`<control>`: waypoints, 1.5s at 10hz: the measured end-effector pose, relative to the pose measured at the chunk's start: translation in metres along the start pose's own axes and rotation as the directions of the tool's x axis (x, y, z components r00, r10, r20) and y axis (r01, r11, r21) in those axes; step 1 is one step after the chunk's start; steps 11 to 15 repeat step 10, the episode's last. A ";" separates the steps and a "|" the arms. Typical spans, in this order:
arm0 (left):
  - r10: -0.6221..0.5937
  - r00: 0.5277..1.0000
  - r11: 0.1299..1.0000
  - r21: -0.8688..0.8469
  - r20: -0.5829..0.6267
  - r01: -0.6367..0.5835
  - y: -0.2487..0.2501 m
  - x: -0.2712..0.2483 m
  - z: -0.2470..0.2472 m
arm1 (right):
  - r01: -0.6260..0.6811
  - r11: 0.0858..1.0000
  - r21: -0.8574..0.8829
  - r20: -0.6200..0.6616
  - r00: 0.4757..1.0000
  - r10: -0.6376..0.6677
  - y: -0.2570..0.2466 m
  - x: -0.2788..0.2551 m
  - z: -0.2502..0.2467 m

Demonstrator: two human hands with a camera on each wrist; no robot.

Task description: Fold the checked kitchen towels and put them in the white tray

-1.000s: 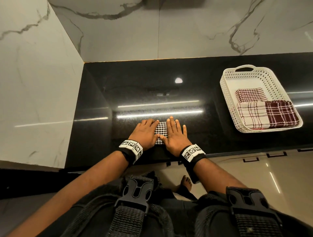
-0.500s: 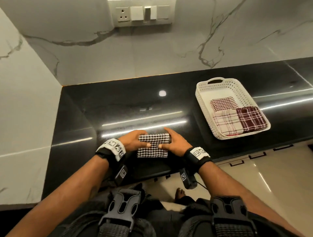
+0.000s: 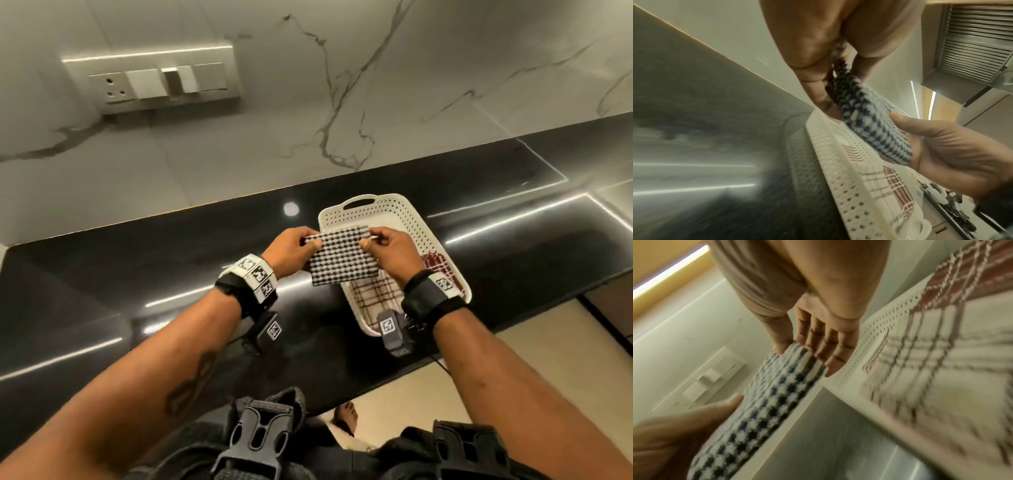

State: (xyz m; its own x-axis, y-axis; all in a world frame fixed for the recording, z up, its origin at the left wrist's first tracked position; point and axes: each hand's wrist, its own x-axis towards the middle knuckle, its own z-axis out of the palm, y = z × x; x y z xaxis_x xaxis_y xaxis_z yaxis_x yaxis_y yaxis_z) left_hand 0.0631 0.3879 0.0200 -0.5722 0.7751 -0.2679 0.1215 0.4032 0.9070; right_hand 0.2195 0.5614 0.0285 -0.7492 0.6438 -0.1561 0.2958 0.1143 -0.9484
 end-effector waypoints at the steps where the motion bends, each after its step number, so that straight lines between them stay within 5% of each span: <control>1: -0.036 0.999 0.992 0.120 -0.026 0.039 0.029 0.054 0.031 | -0.023 0.975 -0.222 -0.015 1.000 0.020 0.008 0.053 -0.047; 4: -0.233 0.970 0.907 0.347 -0.065 0.241 0.037 0.139 0.096 | -0.102 0.816 -0.569 0.113 0.973 0.200 0.043 0.130 -0.098; 8: -0.214 0.972 0.792 0.564 -0.100 0.232 0.032 0.126 0.115 | -0.135 0.688 -0.713 0.174 0.917 0.359 0.054 0.133 -0.097; 10: -0.096 0.979 0.883 0.438 -0.179 0.167 0.033 0.104 0.075 | -0.098 0.697 -0.710 0.026 0.986 0.164 0.033 0.135 -0.090; 15: -0.096 0.979 0.883 0.438 -0.179 0.167 0.033 0.104 0.075 | -0.098 0.697 -0.710 0.026 0.986 0.164 0.033 0.135 -0.090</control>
